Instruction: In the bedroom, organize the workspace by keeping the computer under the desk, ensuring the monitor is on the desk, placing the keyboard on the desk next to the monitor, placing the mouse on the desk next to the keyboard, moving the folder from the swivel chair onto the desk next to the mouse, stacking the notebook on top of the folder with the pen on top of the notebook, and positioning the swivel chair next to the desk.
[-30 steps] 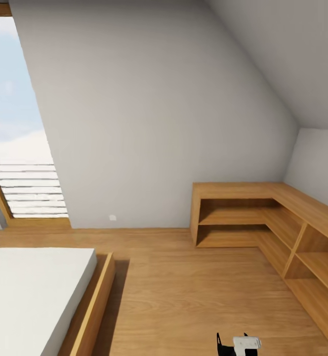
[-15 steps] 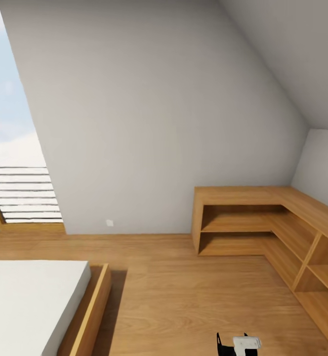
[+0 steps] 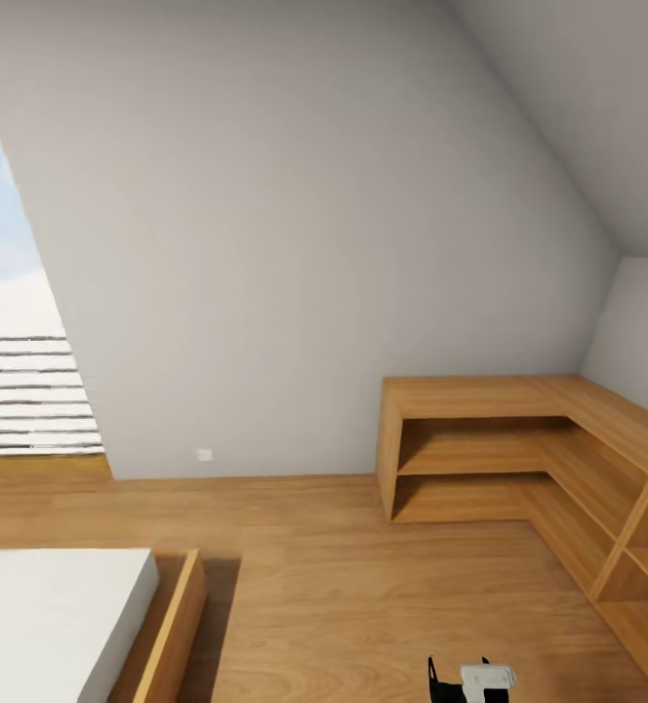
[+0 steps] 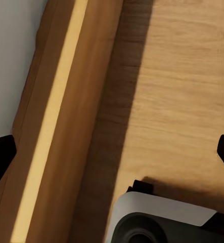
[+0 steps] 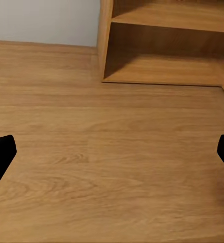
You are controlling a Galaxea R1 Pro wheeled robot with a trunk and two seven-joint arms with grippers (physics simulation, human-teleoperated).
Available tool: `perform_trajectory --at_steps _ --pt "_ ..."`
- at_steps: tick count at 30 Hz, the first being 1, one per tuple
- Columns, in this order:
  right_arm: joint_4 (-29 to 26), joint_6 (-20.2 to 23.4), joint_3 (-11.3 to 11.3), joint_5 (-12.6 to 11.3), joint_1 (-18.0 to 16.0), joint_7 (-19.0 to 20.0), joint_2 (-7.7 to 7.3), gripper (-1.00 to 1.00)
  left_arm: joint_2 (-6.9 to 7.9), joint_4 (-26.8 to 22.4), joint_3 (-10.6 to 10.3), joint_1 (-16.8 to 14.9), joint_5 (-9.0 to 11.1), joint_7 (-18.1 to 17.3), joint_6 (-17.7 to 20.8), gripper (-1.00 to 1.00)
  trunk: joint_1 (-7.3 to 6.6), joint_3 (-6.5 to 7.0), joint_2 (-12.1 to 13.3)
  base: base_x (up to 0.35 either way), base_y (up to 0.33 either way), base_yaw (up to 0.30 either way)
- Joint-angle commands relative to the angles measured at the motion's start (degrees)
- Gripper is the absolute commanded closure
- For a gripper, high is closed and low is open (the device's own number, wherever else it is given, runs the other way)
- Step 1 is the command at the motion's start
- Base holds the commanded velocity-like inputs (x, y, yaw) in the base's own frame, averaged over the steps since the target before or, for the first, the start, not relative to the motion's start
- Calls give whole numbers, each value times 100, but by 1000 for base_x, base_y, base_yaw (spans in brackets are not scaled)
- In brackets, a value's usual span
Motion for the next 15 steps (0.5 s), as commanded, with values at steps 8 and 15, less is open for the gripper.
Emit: perform_trajectory --at_steps 8,15 --pt "7 -2 42 12 -4 211 -15 -100 11 -6 -48 1 53 38 -9 -100 4 24 -3 329 0 -213" --pt "15 -1 39 14 -4 369 -26 -100 13 -3 -41 1 61 38 16 -100 4 52 -3 259 0 -229"
